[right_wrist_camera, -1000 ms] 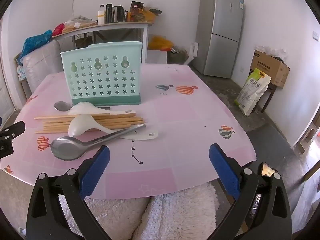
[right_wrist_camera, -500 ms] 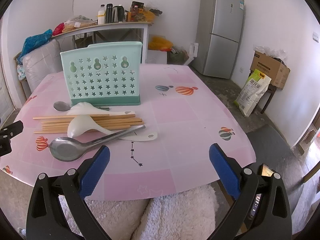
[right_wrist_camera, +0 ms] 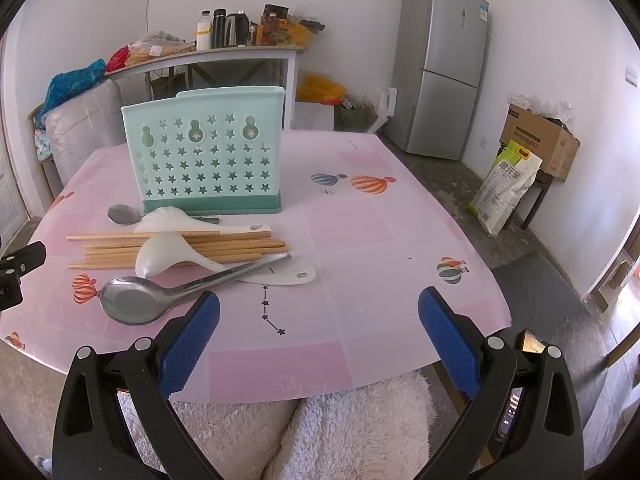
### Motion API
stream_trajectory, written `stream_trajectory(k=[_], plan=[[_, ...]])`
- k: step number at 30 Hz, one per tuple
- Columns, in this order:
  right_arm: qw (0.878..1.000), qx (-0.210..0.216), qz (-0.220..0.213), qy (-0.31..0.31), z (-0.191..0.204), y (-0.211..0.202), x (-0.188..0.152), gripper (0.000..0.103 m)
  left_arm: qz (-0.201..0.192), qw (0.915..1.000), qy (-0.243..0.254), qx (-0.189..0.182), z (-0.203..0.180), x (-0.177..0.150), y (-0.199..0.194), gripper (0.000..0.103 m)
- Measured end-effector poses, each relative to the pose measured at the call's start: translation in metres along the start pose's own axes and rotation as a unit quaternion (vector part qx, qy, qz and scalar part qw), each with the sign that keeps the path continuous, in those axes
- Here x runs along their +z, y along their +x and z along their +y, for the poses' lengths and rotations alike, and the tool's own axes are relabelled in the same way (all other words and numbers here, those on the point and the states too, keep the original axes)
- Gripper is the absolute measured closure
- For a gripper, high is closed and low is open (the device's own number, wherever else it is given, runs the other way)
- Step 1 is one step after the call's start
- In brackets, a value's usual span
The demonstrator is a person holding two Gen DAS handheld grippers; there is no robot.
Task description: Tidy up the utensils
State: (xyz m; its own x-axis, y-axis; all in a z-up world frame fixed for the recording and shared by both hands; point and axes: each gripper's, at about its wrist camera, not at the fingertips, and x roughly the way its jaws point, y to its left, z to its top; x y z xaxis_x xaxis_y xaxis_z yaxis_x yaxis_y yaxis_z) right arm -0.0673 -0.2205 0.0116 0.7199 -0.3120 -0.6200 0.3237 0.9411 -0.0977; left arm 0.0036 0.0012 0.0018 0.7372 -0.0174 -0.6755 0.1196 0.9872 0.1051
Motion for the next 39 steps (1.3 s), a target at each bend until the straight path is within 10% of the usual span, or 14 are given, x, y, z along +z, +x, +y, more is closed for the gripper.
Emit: stream_trajectory(k=[18,26,31,39], plan=[[1.0,-0.001,-0.001,0.001,-0.001,-0.002,0.001,0.006,0.009,0.9975,0.004,-0.069,-0.003,0.003,0.005,0.009],[1.0,0.001,0.002,0.004,-0.001,0.0,0.001,0.006,0.016,0.9818,-0.041,-0.185,0.001,0.005,0.006,0.009],[1.0,0.006,0.006,0.004,0.003,0.002,-0.003,0.006,0.042,0.956,-0.069,-0.282,-0.001,0.003,0.013,0.009],[1.0,0.017,0.024,0.002,0.01,0.016,-0.019,0.006,0.056,0.9497,-0.052,-0.303,-0.013,0.002,0.031,0.009]])
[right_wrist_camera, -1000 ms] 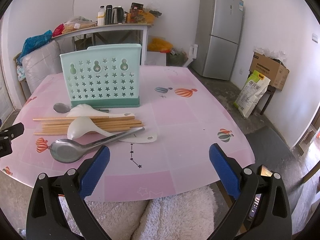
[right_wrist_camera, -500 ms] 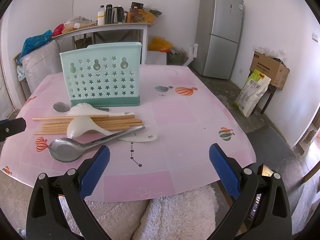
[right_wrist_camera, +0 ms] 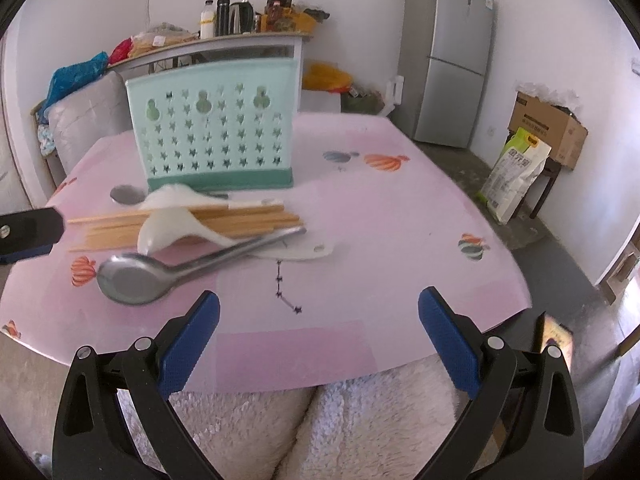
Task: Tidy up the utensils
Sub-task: 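Reach the left gripper to the steel ladle handle and close on it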
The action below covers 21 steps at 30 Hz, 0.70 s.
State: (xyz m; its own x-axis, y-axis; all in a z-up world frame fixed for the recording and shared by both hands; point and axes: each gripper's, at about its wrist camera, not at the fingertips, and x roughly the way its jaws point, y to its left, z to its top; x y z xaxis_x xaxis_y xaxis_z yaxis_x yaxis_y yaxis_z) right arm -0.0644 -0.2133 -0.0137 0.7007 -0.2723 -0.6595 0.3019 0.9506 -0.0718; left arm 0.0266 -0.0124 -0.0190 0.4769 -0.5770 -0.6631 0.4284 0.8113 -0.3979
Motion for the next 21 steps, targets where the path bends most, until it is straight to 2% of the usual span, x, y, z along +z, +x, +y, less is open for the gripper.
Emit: stream_trajectory(k=[2,5,8,10,11,13,15,21], plan=[[1.0,0.006,0.007,-0.001,0.001,0.005,-0.004,0.006,0.015,0.9992,0.035,-0.015,-0.006,-0.001,0.01,0.009],[1.0,0.006,0.018,-0.01,0.004,0.012,-0.009,0.006,0.044,0.9954,0.085,-0.003,-0.016,-0.009,0.026,0.009],[1.0,0.009,0.022,-0.013,0.003,0.017,-0.012,0.006,0.062,0.994,0.09,-0.007,-0.019,-0.014,0.037,0.009],[1.0,0.013,0.025,-0.011,0.002,0.02,-0.014,0.006,0.067,0.9938,0.088,-0.012,-0.02,-0.015,0.042,0.019],[0.999,0.016,0.027,-0.011,0.002,0.022,-0.016,0.006,0.073,0.9935,0.087,-0.011,-0.02,-0.015,0.044,0.029],[0.999,0.023,0.028,-0.012,0.002,0.024,-0.017,0.006,0.081,0.9935,0.08,-0.007,-0.017,-0.015,0.048,0.038],[0.999,0.03,0.029,-0.011,0.002,0.026,-0.018,0.006,0.076,0.9942,0.076,-0.001,-0.015,-0.014,0.049,0.05],[0.999,0.042,0.031,-0.007,0.002,0.028,-0.017,0.006,0.069,0.9937,0.085,0.025,-0.018,-0.012,0.054,0.069]])
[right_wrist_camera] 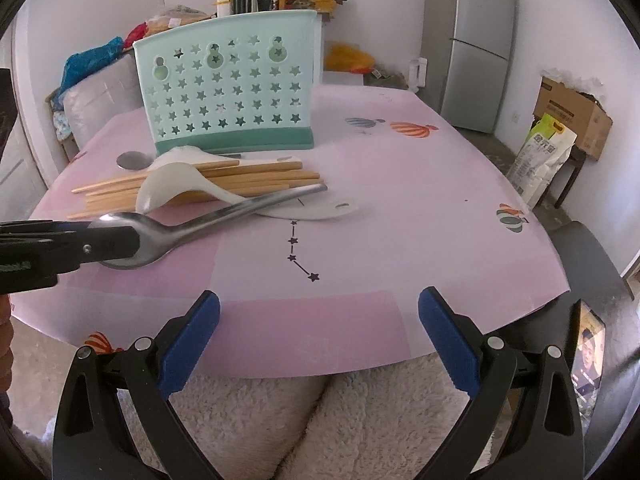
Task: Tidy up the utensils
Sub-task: 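Reach the left gripper to the steel ladle handle and close on it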
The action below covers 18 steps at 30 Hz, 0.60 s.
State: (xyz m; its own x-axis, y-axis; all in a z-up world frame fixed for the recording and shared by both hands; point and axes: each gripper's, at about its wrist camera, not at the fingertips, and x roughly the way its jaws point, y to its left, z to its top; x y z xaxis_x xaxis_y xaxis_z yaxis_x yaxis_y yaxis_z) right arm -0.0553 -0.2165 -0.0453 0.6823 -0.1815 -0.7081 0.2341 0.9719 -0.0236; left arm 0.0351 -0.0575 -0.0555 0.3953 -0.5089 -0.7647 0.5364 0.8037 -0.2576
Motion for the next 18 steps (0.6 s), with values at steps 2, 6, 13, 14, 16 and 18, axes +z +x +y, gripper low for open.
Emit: stream_trajectory(k=[2,6,13,14,16,18], plan=[[1.0,0.001,0.001,0.003,-0.001,0.0,0.0,0.006,-0.001,0.9999,0.012,0.008,-0.005,-0.001,0.002,0.074],[1.0,0.001,-0.003,0.011,-0.003,-0.002,0.001,0.006,-0.001,0.9999,0.012,0.003,-0.007,-0.002,0.003,0.087],[0.999,-0.014,-0.036,0.026,-0.011,-0.018,0.002,0.006,-0.005,0.9988,-0.022,-0.043,0.005,-0.005,0.001,0.099],[0.998,-0.019,-0.043,0.031,-0.013,-0.021,0.003,0.006,-0.007,0.9985,-0.025,-0.047,0.006,-0.006,0.0,0.101],[0.997,-0.029,-0.059,0.039,-0.019,-0.028,0.004,0.006,-0.012,0.9982,-0.029,-0.052,0.01,-0.006,-0.005,0.102],[0.995,-0.043,-0.078,0.046,-0.025,-0.036,0.006,0.006,-0.015,0.9972,-0.034,-0.064,0.012,-0.006,-0.011,0.102]])
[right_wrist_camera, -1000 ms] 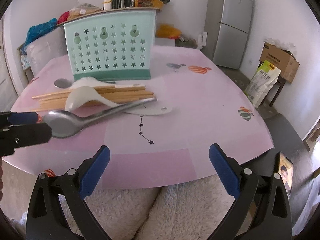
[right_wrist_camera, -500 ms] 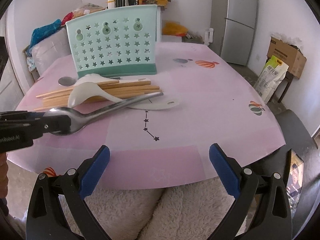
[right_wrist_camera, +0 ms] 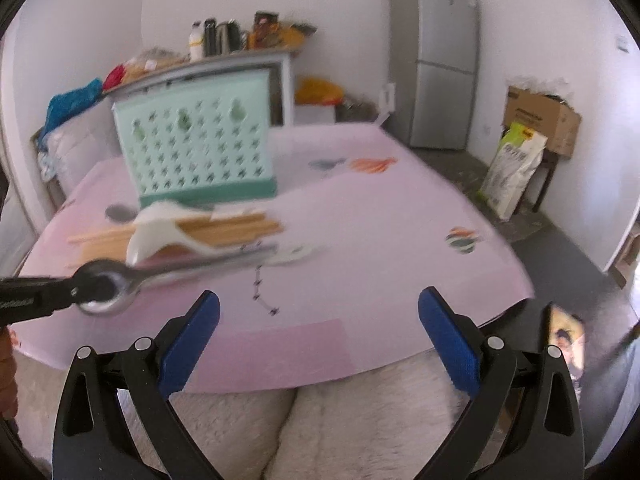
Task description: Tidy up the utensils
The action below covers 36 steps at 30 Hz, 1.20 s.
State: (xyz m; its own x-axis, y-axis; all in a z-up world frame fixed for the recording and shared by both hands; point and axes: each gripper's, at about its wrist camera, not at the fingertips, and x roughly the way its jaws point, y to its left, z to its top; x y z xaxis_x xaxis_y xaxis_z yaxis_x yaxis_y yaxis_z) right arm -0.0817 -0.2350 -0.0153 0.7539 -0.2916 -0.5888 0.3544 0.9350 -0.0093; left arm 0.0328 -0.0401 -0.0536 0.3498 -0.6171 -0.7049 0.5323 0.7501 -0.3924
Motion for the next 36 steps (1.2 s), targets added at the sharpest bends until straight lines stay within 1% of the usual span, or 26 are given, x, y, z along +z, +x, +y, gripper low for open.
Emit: stream_trajectory(k=[1,5,7,8,10,12,14,16,18,20,21,23,24,25,26,30,33,35,36], plan=[[1.0,-0.006,-0.009,0.003,-0.003,-0.003,0.002,0.006,-0.002,0.9999,-0.004,-0.012,0.001,0.001,-0.005,0.102],[0.998,-0.032,-0.041,0.017,-0.017,-0.015,0.008,0.006,-0.006,0.9994,-0.005,-0.035,0.001,0.001,-0.023,0.102],[0.997,-0.044,-0.055,0.028,-0.025,-0.019,0.011,0.006,-0.015,0.9981,-0.017,-0.058,0.004,0.004,-0.038,0.102],[0.997,-0.047,-0.059,0.035,-0.028,-0.02,0.012,0.006,-0.02,0.9975,-0.023,-0.064,0.006,0.005,-0.044,0.102],[0.996,-0.048,-0.06,0.045,-0.033,-0.019,0.015,0.006,-0.044,0.9956,-0.041,-0.072,0.016,0.011,-0.062,0.102],[0.997,-0.036,-0.049,0.049,-0.031,-0.013,0.016,0.006,-0.069,0.993,-0.061,-0.074,0.028,0.018,-0.077,0.102],[0.998,-0.012,-0.04,0.04,-0.021,-0.006,0.017,0.007,-0.088,0.9904,-0.077,-0.074,0.038,0.025,-0.087,0.102],[0.999,0.012,-0.036,0.001,0.0,0.0,0.019,0.009,-0.109,0.9877,-0.092,-0.064,0.048,0.032,-0.097,0.102],[0.997,0.027,-0.036,-0.057,0.025,0.006,0.019,0.012,-0.125,0.9857,-0.102,-0.048,0.058,0.038,-0.104,0.102],[0.991,0.032,-0.034,-0.126,0.054,0.015,0.015,0.02,-0.133,0.9838,-0.113,-0.041,0.068,0.039,-0.109,0.102],[0.985,0.031,-0.028,-0.165,0.07,0.022,0.013,0.023,-0.136,0.9829,-0.117,-0.041,0.072,0.039,-0.11,0.102],[0.974,0.022,-0.019,-0.223,0.091,0.035,0.006,0.037,-0.142,0.9812,-0.125,-0.038,0.076,0.041,-0.112,0.102],[0.97,0.019,-0.016,-0.243,0.099,0.039,0.004,0.039,-0.145,0.9807,-0.126,-0.036,0.078,0.041,-0.113,0.102],[0.964,0.016,-0.011,-0.265,0.107,0.046,0.0,0.045,-0.147,0.9802,-0.128,-0.035,0.08,0.041,-0.115,0.102],[0.96,0.015,-0.007,-0.278,0.112,0.051,-0.001,0.053,-0.148,0.9799,-0.129,-0.034,0.082,0.041,-0.116,0.102],[0.95,0.014,-0.014,-0.311,0.127,0.059,0.0,0.061,-0.145,0.9806,-0.129,-0.028,0.083,0.038,-0.114,0.102],[0.942,0.016,-0.022,-0.336,0.139,0.062,-0.004,0.07,-0.141,0.9809,-0.132,-0.027,0.085,0.036,-0.112,0.102],[0.938,0.013,-0.027,-0.346,0.147,0.061,-0.006,0.08,-0.141,0.981,-0.131,-0.025,0.085,0.035,-0.113,0.102],[0.937,0.007,-0.031,-0.349,0.148,0.06,-0.008,0.082,-0.141,0.9812,-0.13,-0.022,0.085,0.035,-0.113,0.102]])
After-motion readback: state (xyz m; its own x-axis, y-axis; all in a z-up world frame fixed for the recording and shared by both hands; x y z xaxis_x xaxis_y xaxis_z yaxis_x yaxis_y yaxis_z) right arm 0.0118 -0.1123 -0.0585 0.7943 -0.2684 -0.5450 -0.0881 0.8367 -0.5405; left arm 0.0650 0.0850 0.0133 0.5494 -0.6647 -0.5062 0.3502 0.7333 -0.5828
